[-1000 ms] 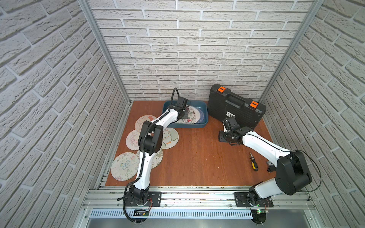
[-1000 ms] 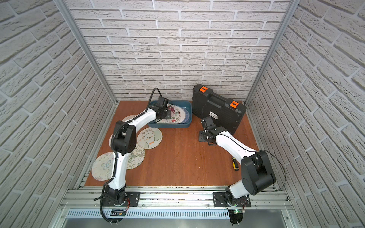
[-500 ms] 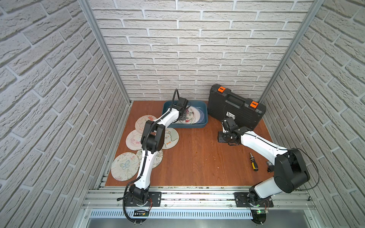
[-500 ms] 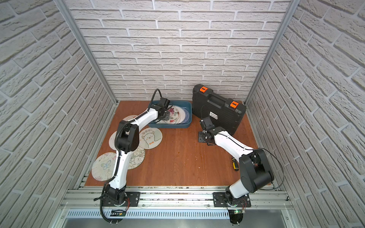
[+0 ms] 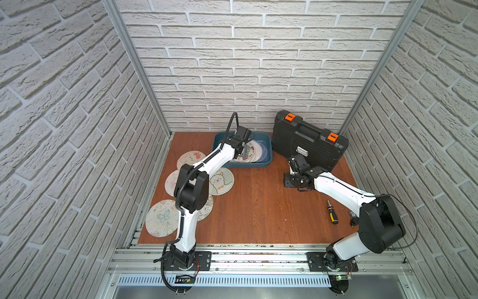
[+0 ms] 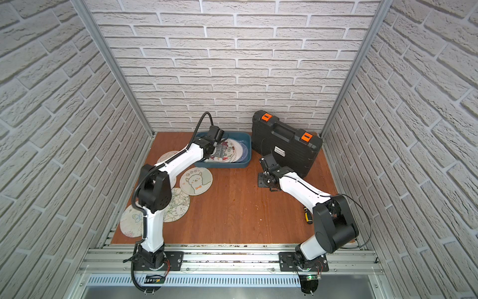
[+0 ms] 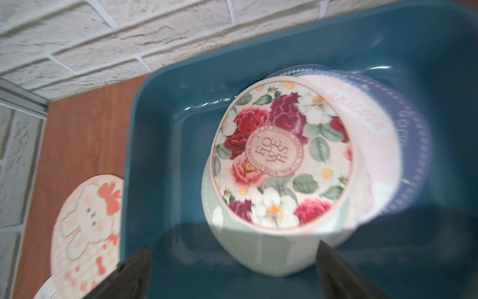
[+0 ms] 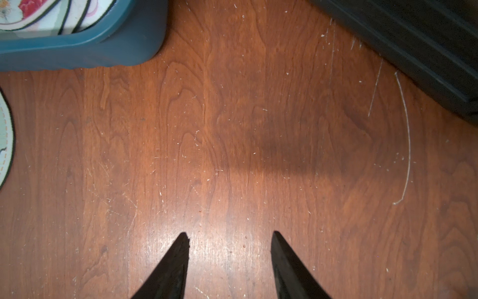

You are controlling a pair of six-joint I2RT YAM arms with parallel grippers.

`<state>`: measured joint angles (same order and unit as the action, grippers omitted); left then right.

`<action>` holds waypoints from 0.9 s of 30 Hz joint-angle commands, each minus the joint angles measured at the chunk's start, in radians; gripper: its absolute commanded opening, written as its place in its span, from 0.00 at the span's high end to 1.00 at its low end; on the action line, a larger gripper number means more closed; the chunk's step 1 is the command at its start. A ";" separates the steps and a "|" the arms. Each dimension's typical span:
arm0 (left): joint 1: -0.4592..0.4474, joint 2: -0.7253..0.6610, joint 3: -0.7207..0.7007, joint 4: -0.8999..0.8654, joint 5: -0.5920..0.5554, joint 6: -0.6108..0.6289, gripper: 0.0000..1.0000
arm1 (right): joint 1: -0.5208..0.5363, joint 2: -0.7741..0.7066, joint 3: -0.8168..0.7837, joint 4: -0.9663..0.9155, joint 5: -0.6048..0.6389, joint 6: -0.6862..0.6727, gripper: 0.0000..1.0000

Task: Put the coasters into the storage box
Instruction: Place the coaster in the storage box, then pick up the coaster from the center of the board.

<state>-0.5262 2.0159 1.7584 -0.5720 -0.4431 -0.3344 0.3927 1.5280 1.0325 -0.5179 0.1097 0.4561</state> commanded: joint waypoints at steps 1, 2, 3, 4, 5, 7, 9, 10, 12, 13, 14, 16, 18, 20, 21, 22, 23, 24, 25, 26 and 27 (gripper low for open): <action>-0.004 -0.116 -0.102 0.070 -0.024 -0.024 0.02 | 0.018 -0.009 0.020 0.027 0.014 -0.004 0.48; -0.005 -0.146 -0.137 0.083 -0.017 -0.038 0.02 | 0.022 -0.008 0.022 0.027 0.016 -0.004 0.48; -0.005 -0.179 -0.178 0.100 -0.007 -0.054 0.02 | 0.026 -0.006 0.026 0.027 0.017 -0.002 0.48; -0.006 -0.214 -0.222 0.116 0.003 -0.072 0.02 | 0.030 -0.003 0.030 0.027 0.017 -0.001 0.48; -0.005 -0.249 -0.265 0.129 0.008 -0.089 0.02 | 0.035 0.001 0.035 0.027 0.016 -0.001 0.48; -0.008 -0.310 -0.340 0.145 0.014 -0.118 0.02 | 0.047 0.010 0.047 0.026 0.014 0.001 0.48; -0.008 -0.372 -0.412 0.157 0.012 -0.145 0.02 | 0.062 0.020 0.059 0.027 0.014 0.000 0.48; -0.010 -0.406 -0.454 0.162 0.007 -0.159 0.02 | 0.070 0.028 0.067 0.026 0.014 -0.002 0.48; -0.010 -0.462 -0.525 0.170 -0.003 -0.182 0.02 | 0.090 0.044 0.083 0.025 0.015 -0.003 0.48; -0.010 -0.491 -0.560 0.172 -0.010 -0.192 0.02 | 0.100 0.052 0.092 0.025 0.014 -0.003 0.48; -0.007 -0.512 -0.589 0.171 -0.018 -0.201 0.02 | 0.110 0.061 0.098 0.027 0.014 -0.001 0.48; -0.002 -0.553 -0.649 0.169 -0.026 -0.223 0.02 | 0.132 0.084 0.114 0.034 0.009 0.003 0.48; 0.008 -0.581 -0.697 0.165 -0.026 -0.246 0.02 | 0.153 0.111 0.133 0.043 0.000 0.005 0.48; 0.022 -0.602 -0.743 0.160 -0.026 -0.273 0.02 | 0.177 0.143 0.154 0.060 -0.005 0.007 0.48; 0.026 -0.609 -0.761 0.158 -0.025 -0.283 0.02 | 0.188 0.160 0.165 0.066 -0.009 0.008 0.48; 0.032 -0.614 -0.781 0.160 -0.023 -0.293 0.02 | 0.200 0.180 0.180 0.072 -0.016 0.008 0.48; 0.039 -0.618 -0.799 0.163 -0.020 -0.302 0.02 | 0.213 0.202 0.197 0.078 -0.025 0.010 0.48; 0.047 -0.620 -0.813 0.168 -0.015 -0.310 0.02 | 0.223 0.222 0.213 0.084 -0.033 0.012 0.48; 0.057 -0.619 -0.829 0.171 -0.006 -0.318 0.02 | 0.239 0.244 0.230 0.092 -0.042 0.013 0.48; 0.068 -0.616 -0.841 0.176 0.006 -0.325 0.02 | 0.252 0.266 0.250 0.098 -0.046 0.016 0.48; 0.077 -0.612 -0.852 0.182 0.014 -0.329 0.02 | 0.264 0.284 0.265 0.104 -0.053 0.017 0.48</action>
<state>-0.4732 1.4139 0.9333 -0.4347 -0.4431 -0.6209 0.6224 1.7859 1.2537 -0.4641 0.0830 0.4606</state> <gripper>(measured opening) 0.982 0.523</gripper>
